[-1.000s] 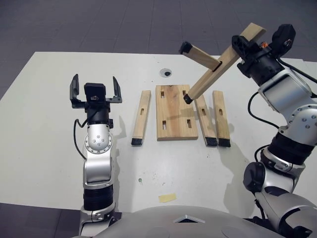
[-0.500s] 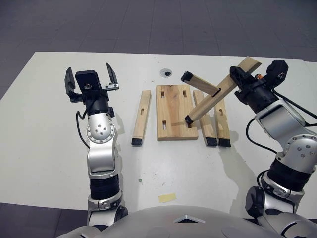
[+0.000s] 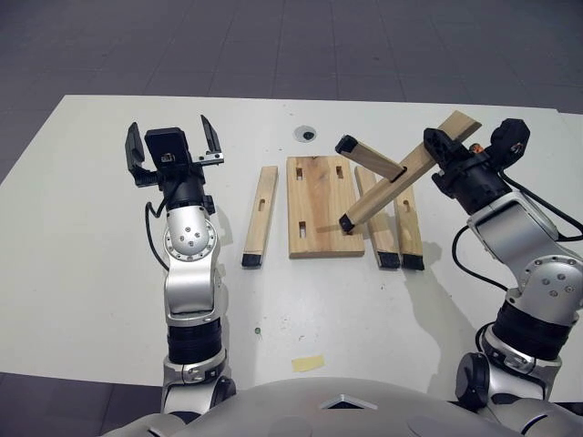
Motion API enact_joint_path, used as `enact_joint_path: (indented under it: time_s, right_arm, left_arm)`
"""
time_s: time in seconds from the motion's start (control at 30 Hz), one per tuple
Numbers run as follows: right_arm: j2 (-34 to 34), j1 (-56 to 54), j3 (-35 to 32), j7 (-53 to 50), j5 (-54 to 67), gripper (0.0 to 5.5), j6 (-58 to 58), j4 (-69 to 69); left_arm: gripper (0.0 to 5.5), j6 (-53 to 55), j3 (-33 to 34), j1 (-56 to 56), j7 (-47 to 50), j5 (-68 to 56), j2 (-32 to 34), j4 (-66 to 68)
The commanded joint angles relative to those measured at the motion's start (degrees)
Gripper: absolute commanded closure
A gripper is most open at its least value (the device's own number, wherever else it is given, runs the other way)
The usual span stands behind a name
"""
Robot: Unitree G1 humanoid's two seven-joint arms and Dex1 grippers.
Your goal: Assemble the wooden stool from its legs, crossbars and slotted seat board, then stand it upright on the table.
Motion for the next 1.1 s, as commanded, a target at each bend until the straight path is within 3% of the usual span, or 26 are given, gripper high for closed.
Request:
enact_joint_path:
  time_s: [0.03,0.57,0.9,1.1]
  right_arm:
    - [-0.39,1.78,0.10,0.23,-1.47,4.48,-1.30,0.16]
    - [-3.82,12.05,9.57,10.10,-16.03,4.47,-4.28,-2.62]
    - [1.23,16.75,5.68,5.46,-11.52,4.46,-5.39,-1.87]
    - [0.70,15.80,3.21,2.36,-9.10,4.44,-5.07,0.19]
  left_arm:
    - [0.10,0.74,-0.81,-0.65,-0.56,0.30,0.48,0.27]
    - [0.10,1.38,-1.32,-1.80,0.47,0.18,-0.71,-1.21]
    - [0.10,2.67,-2.10,-2.81,2.43,-0.59,-2.69,-2.78]
    - [0.10,2.49,-2.44,-2.14,4.89,-0.83,-3.62,-3.53]
